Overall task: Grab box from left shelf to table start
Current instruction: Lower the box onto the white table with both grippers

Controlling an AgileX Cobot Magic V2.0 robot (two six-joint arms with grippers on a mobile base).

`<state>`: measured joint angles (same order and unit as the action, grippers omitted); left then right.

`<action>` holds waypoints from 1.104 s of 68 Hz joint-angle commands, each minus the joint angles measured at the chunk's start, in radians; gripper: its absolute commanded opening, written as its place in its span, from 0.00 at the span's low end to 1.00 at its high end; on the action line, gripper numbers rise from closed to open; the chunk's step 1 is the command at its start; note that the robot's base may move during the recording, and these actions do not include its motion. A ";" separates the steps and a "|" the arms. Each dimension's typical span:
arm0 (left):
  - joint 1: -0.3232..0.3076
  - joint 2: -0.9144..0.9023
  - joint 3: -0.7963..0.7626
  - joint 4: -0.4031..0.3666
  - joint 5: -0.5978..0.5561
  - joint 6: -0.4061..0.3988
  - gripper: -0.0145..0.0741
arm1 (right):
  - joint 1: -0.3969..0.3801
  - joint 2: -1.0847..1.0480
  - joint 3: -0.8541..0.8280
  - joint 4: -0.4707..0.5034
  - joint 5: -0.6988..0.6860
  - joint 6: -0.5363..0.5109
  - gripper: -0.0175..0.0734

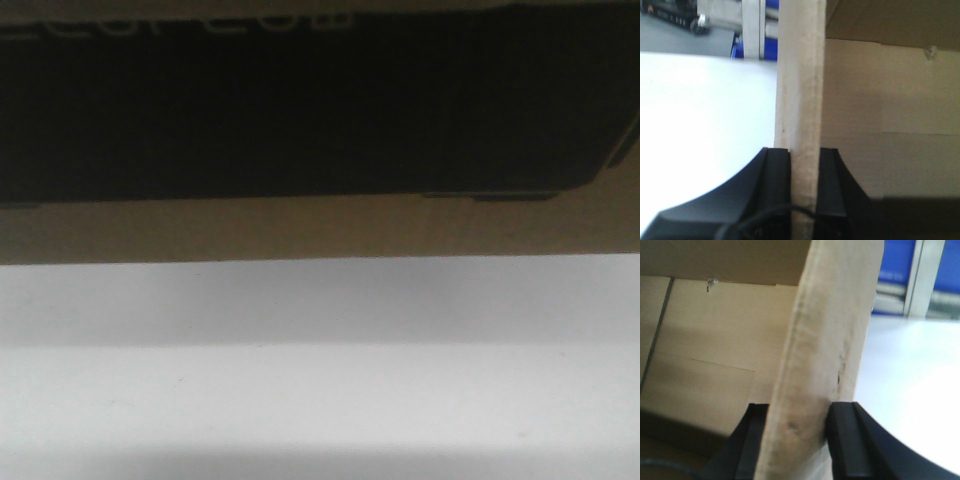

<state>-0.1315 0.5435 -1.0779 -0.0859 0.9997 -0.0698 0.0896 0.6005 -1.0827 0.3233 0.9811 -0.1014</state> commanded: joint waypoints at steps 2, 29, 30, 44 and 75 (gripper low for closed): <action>-0.007 0.088 -0.043 -0.026 -0.123 -0.014 0.05 | -0.002 0.110 -0.068 0.054 -0.051 -0.003 0.26; -0.007 0.374 -0.043 0.002 -0.087 -0.014 0.05 | -0.002 0.420 -0.063 0.053 -0.073 -0.040 0.26; -0.007 0.385 -0.043 0.002 -0.087 -0.014 0.05 | -0.002 0.430 -0.062 0.053 -0.076 -0.043 0.26; -0.007 0.520 -0.043 0.022 -0.083 -0.014 0.05 | -0.002 0.533 -0.047 0.051 -0.124 -0.053 0.26; -0.007 0.718 -0.043 0.041 -0.055 -0.003 0.05 | -0.002 0.612 -0.008 0.051 -0.182 -0.090 0.26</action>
<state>-0.1315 1.2405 -1.1087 -0.0385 0.9644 -0.0809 0.0896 1.2428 -1.0556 0.2988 0.8601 -0.1618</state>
